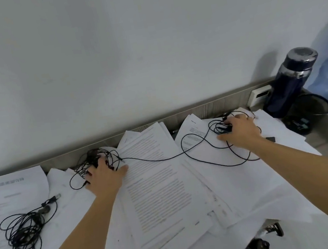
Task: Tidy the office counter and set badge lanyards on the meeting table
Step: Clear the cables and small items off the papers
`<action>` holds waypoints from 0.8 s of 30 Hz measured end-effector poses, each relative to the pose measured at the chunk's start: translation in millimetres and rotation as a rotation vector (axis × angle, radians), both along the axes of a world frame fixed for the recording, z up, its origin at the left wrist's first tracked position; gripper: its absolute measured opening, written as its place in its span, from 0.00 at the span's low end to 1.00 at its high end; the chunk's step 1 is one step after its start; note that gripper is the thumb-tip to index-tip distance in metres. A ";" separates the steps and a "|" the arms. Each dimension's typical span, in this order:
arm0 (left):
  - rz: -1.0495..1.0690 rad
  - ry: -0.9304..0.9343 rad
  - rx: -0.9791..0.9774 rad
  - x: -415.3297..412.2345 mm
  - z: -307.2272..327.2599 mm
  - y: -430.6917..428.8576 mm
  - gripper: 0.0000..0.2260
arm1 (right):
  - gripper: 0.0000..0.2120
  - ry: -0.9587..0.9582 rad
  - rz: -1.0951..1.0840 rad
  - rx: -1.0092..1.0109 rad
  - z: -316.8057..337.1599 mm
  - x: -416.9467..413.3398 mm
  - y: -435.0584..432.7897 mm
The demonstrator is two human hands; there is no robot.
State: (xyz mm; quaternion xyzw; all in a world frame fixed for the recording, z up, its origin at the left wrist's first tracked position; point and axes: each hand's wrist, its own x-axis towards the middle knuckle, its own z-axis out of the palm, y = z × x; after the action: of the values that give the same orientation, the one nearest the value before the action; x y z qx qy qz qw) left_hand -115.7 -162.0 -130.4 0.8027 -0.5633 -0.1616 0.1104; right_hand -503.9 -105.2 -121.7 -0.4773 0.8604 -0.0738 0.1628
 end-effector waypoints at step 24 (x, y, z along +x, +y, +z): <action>0.270 1.024 -0.590 26.9 113.6 122.7 0.10 | 0.09 -1.286 -0.059 -0.659 149.8 154.4 63.7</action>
State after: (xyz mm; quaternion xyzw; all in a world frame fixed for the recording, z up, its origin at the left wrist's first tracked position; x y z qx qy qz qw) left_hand -88.8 -39.3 -16.8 0.6229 -0.3527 -0.3491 0.6048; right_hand -349.6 -41.5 28.1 -0.3402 0.5399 -0.6000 0.4825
